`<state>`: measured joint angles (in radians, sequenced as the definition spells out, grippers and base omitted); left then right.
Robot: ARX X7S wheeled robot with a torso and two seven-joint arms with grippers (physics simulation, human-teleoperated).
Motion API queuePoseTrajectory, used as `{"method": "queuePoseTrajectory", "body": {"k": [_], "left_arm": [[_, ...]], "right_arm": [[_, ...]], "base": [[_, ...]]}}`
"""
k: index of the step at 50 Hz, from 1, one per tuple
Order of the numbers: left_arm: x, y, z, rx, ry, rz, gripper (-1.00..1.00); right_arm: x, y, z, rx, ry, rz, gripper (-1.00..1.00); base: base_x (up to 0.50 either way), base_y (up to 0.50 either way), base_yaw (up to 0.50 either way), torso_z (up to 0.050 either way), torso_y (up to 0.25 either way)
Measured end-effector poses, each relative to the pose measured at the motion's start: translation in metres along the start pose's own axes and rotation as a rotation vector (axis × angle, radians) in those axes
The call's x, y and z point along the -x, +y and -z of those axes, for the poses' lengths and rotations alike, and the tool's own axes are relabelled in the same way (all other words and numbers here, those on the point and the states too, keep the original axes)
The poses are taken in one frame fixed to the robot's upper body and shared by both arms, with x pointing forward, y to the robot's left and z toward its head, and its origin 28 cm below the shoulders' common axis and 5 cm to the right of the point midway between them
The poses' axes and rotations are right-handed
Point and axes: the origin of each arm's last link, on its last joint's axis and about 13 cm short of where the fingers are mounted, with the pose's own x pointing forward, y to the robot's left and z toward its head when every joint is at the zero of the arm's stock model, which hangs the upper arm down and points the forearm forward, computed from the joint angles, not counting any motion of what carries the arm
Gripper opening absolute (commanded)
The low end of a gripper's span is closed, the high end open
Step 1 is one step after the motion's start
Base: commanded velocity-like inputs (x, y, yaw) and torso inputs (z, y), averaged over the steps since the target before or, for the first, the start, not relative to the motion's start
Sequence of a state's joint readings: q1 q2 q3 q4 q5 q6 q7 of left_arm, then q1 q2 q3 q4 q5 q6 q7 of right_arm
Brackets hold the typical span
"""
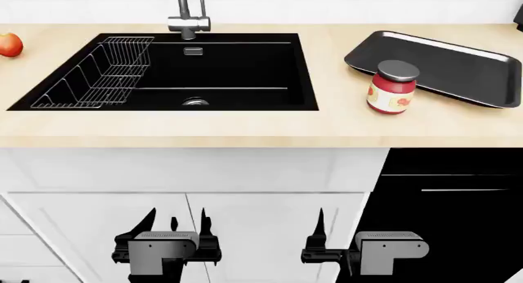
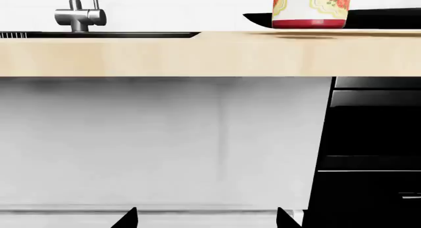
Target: Pick up the fruits and vegetables and place them in the sink. Turn on the sink faucet to wash them. Then turn the sink off and put them in the tray.
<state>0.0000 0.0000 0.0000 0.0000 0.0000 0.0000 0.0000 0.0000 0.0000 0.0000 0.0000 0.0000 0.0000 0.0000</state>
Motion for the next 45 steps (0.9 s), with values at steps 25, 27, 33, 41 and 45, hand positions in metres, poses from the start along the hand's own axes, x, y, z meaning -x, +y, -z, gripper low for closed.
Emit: {"method": "queuePoseTrajectory", "body": {"k": [25,27,33,41,45], "left_arm": [[-0.0016,-0.0001,0.0012,-0.006,0.007,0.005,1.00],[-0.0016,-0.0001,0.0013,-0.007,0.008,0.006,1.00],[-0.0015,-0.0002,0.0016,-0.011,0.010,0.006,1.00],[-0.0017,-0.0001,0.0016,-0.016,0.012,0.006,1.00],[-0.0018,0.0001,0.0015,-0.018,0.013,0.006,1.00]], "right_arm": [[-0.0028,0.0018,0.0019,0.000,0.030,-0.017,1.00],[-0.0028,0.0019,0.0019,0.000,0.031,-0.019,1.00],[-0.0029,0.0023,0.0019,-0.001,0.033,-0.025,1.00],[-0.0027,0.0027,0.0019,-0.002,0.033,-0.031,1.00],[-0.0026,0.0028,0.0019,-0.003,0.033,-0.033,1.00]], "base": [[0.00,0.39,0.00,0.000,0.000],[0.00,0.50,0.00,0.000,0.000],[0.00,0.50,0.00,0.000,0.000],[0.00,0.50,0.00,0.000,0.000],[0.00,0.50,0.00,0.000,0.000]]}}
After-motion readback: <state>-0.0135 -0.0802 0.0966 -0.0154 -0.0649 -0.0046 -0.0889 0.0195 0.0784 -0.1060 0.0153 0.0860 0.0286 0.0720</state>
